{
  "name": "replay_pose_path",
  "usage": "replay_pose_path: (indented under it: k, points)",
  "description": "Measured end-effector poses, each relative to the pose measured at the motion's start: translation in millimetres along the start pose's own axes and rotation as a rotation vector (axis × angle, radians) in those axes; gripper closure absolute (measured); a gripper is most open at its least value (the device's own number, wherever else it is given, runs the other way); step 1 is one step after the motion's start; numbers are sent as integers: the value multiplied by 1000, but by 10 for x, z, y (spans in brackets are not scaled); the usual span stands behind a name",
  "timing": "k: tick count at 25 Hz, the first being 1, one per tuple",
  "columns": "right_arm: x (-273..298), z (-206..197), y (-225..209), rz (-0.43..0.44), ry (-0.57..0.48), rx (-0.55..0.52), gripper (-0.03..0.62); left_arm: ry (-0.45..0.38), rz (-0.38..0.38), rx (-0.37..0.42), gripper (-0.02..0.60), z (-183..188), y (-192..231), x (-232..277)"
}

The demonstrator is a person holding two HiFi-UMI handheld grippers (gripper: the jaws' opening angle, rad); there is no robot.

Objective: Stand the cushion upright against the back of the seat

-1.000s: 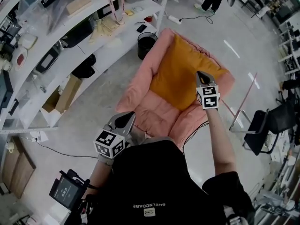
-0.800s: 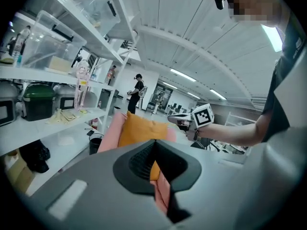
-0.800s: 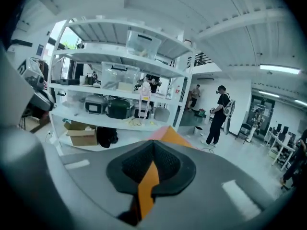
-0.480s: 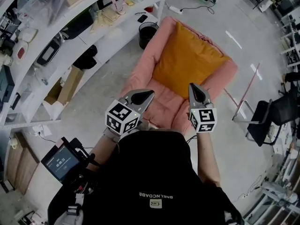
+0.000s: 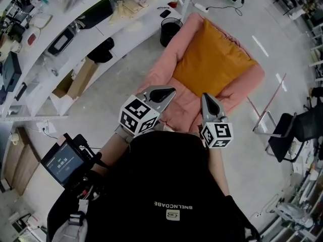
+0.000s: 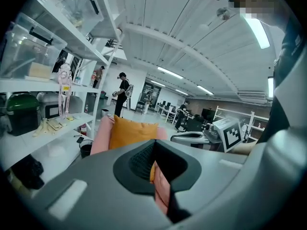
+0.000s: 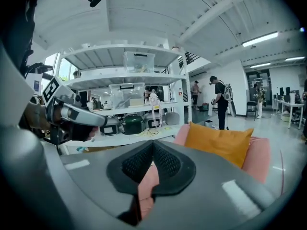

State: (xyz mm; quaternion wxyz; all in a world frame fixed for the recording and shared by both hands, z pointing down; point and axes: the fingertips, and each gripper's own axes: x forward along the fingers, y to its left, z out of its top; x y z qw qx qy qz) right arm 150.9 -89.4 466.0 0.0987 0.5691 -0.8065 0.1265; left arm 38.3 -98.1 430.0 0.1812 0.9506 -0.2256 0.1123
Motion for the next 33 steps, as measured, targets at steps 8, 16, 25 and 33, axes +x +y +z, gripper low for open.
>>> replay_pose_path:
  k: [8,16,25,33]
  points:
    - [98,81,239,42,-24,21,591,-10,32,-7,568,-42,40,-251]
    - [98,203,378,76,-68,19,592,-50,56,0,568,14,75,-430]
    - [130,395,446,145,-117,-11,591,-126,98,14,569,197,61,-380]
    - [247,365,435,180,-98,7,591,-117,143,-8,568,250,143,-407]
